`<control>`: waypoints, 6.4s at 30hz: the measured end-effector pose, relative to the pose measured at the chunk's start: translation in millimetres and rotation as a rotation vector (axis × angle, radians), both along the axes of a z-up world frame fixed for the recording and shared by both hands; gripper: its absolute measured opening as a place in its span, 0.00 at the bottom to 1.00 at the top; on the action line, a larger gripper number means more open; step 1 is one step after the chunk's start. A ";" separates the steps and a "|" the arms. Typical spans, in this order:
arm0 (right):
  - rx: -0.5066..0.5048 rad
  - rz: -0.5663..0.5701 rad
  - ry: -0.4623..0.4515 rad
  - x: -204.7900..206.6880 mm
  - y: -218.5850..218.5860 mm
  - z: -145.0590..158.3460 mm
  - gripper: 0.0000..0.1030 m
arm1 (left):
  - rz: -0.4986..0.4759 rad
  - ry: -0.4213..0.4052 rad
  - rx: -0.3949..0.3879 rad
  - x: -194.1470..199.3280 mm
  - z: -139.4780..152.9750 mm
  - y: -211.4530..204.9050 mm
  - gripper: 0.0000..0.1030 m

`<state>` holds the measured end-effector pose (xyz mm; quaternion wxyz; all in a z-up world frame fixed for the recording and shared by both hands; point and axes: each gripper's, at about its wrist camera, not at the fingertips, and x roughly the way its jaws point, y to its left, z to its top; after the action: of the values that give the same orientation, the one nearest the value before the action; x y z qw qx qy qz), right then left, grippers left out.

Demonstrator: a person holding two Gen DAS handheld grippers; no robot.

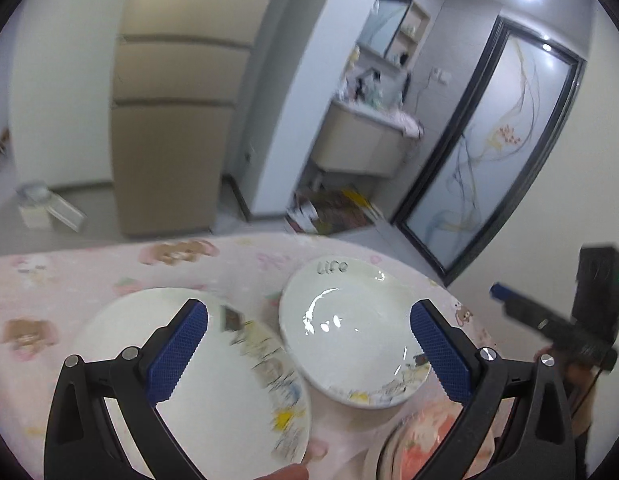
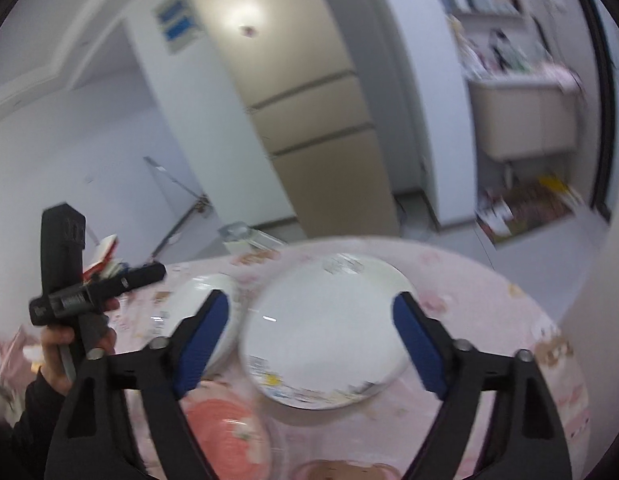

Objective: Organize plates and bowls
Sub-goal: 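Grip the second 'Life' plate rim with both tools, then lift the second 'Life' plate with both tools over the plate stack, then lower the second 'Life' plate with both tools onto the stack, then open both tools and move them to the nested pink bowls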

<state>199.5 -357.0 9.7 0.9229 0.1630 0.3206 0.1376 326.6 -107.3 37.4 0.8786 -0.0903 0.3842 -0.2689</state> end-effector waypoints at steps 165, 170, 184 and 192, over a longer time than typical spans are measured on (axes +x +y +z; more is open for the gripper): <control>-0.455 0.317 0.402 76.5 204.3 -37.9 0.83 | 0.224 0.176 0.109 -31.2 -68.2 165.9 0.50; -0.358 0.264 0.245 47.9 182.2 6.3 1.00 | 0.234 -0.006 0.058 -49.1 -31.9 163.3 1.00; -0.121 0.154 -0.185 -59.4 130.9 85.2 1.00 | 0.169 -0.288 0.055 -117.1 62.2 117.3 1.00; -0.154 0.134 -0.269 -104.4 107.1 90.7 1.00 | 0.072 -0.331 0.056 -141.5 76.7 77.7 1.00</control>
<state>95.1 -249.9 100.4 0.9560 0.0501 0.2141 0.1942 185.1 -29.7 114.1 0.9411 -0.0338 0.2380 -0.2377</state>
